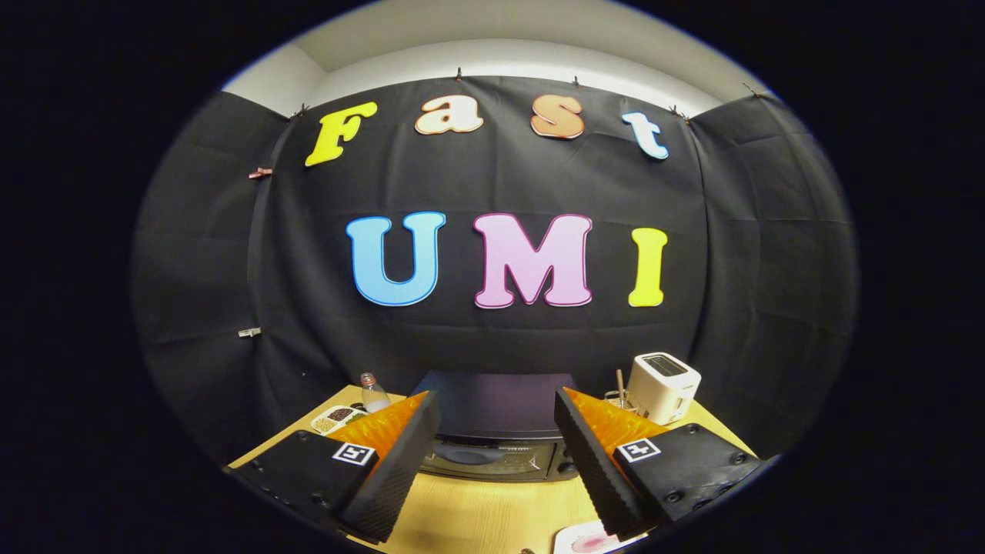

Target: Open the toaster oven, put the food inside, and close the toaster oven door.

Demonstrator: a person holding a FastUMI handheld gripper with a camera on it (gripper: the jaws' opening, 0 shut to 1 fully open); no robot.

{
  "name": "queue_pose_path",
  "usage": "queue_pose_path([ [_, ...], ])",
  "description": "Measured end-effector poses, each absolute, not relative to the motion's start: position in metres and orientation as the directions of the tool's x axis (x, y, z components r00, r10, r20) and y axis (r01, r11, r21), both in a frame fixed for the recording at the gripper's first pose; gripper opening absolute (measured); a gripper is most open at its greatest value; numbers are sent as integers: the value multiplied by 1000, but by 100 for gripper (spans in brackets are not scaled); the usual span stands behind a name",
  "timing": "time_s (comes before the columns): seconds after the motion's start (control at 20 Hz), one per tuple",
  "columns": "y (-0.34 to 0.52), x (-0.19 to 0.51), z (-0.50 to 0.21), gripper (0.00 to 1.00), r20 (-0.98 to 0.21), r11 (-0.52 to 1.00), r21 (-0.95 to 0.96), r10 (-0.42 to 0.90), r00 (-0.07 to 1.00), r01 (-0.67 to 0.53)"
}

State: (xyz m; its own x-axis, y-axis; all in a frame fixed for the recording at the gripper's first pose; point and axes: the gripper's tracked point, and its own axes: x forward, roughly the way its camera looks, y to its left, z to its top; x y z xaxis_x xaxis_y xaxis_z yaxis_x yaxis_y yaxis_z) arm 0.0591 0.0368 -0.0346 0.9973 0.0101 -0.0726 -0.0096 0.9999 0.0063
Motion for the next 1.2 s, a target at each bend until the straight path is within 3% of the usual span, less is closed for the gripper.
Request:
queue_pose_path([
  [0.25, 63, 102, -77, 98, -153, 999, 21, 38, 988, -35],
  [0.7, 74, 169, -194, 98, -345, 999, 24, -15, 939, 25],
  [1.2, 66, 178, -222, 98, -386, 995, 12, -82, 919, 94],
])
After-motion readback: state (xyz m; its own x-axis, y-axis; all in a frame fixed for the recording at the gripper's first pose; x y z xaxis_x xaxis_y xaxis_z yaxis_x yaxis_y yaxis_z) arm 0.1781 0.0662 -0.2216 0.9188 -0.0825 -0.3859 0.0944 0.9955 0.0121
